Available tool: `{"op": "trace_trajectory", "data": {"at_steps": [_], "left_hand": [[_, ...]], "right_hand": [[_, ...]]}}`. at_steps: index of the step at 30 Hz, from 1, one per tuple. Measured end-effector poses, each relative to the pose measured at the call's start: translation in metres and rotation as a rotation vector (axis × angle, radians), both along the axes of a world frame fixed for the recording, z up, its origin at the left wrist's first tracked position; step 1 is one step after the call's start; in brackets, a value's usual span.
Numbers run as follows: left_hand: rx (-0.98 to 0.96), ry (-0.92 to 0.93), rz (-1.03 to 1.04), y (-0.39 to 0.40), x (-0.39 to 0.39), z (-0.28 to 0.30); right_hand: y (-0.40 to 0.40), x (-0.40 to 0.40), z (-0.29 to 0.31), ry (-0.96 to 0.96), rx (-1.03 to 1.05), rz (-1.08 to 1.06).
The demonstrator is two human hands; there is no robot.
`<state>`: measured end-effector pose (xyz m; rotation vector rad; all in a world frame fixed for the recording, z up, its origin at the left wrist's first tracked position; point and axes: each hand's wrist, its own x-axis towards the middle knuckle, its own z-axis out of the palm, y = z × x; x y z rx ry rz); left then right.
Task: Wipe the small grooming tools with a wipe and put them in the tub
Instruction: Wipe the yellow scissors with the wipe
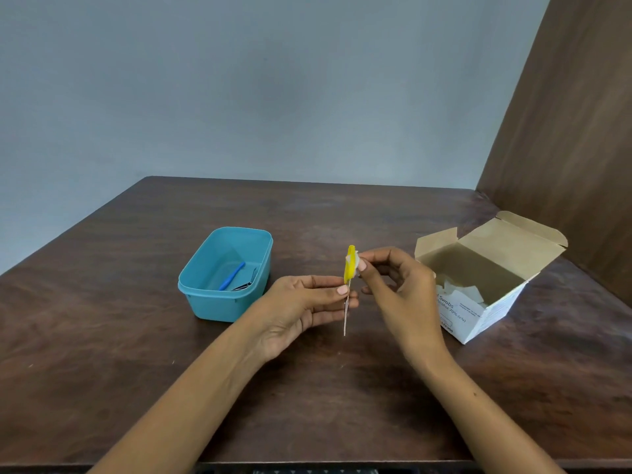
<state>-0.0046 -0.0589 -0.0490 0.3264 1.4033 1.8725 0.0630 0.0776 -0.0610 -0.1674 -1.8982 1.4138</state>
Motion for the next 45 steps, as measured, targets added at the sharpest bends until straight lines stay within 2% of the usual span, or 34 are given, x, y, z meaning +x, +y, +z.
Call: {"op": "trace_trajectory", "data": {"at_steps": [7, 13, 17, 22, 25, 28, 31, 37, 42, 45], "left_hand": [[-0.041, 0.165, -0.073, 0.000, -0.001, -0.003], [-0.134, 0.405, 0.013, 0.003, 0.005, -0.008], [-0.166, 0.510, -0.013, 0.004, 0.008, -0.006], [-0.216, 0.678, 0.034, 0.005, 0.006, -0.009], [-0.232, 0.714, 0.059, 0.005, 0.004, -0.010], [-0.258, 0.762, 0.053, 0.005, 0.005, -0.010], [-0.272, 0.774, 0.059, 0.005, 0.006, -0.011], [-0.246, 0.740, 0.100, 0.004, 0.004, -0.010], [-0.280, 0.837, 0.115, 0.005, 0.004, -0.011], [-0.253, 0.826, 0.139, 0.005, 0.002, -0.012]], "right_hand": [[0.000, 0.000, -0.008, -0.041, 0.532, -0.136], [0.003, 0.000, -0.006, -0.032, 0.823, -0.218], [0.011, -0.004, 0.002, -0.036, 0.822, -0.336], [0.001, 0.002, -0.005, -0.050, 0.847, -0.247], [-0.007, 0.005, -0.004, -0.026, 0.896, -0.187], [-0.004, 0.000, 0.000, 0.000, 0.939, -0.278], [0.002, -0.005, 0.005, -0.016, 0.907, -0.411], [0.008, 0.000, 0.002, 0.017, 0.739, -0.454], [0.010, 0.000, -0.003, -0.012, 0.822, -0.397], [0.005, 0.002, -0.004, -0.011, 0.839, -0.378]]}}
